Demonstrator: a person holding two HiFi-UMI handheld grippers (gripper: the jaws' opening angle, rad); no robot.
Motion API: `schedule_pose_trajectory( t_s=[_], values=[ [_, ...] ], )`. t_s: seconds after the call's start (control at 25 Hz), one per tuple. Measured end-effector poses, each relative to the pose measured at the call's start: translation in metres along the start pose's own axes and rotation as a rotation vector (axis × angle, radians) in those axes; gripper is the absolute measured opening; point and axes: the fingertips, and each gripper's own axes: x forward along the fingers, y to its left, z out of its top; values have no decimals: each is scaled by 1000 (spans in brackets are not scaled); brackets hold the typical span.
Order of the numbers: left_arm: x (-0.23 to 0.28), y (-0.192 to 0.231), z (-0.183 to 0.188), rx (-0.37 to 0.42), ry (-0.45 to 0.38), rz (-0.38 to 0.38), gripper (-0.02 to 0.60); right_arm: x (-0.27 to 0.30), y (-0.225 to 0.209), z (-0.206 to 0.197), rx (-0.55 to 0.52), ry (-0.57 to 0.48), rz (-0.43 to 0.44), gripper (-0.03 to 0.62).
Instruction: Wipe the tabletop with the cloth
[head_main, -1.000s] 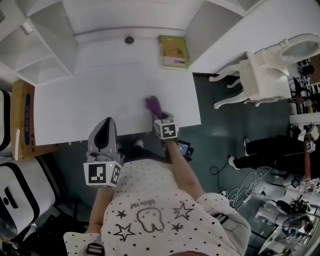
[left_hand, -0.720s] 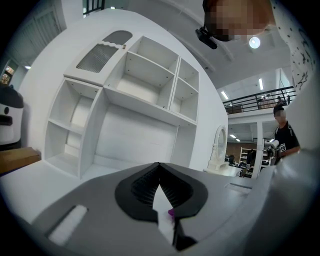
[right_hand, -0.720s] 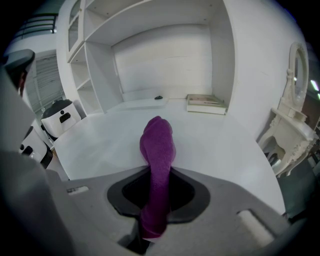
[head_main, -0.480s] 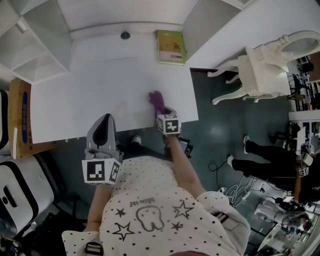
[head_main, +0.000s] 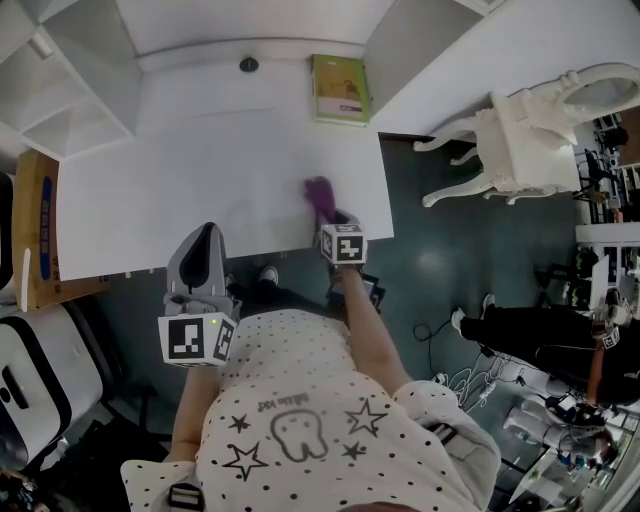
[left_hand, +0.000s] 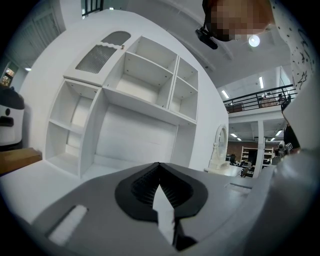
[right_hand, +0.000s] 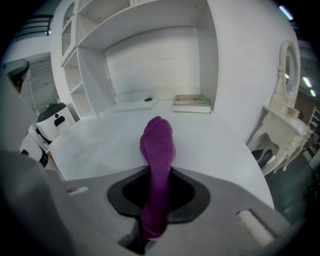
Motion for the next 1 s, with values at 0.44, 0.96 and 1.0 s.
schedule_pose_trajectory(
  t_s=[0.44, 0.96, 1.0],
  values=[
    [-4, -1, -2, 0, 4, 12, -5, -4, -21, -2, 3, -2, -20, 69],
    [-6, 9, -2, -8, 6, 27, -5, -6, -36, -4, -25, 16, -45, 69],
    [-6, 9, -2, -7, 6, 27, -5, -7, -38, -4, -26, 18, -50, 69]
  ],
)
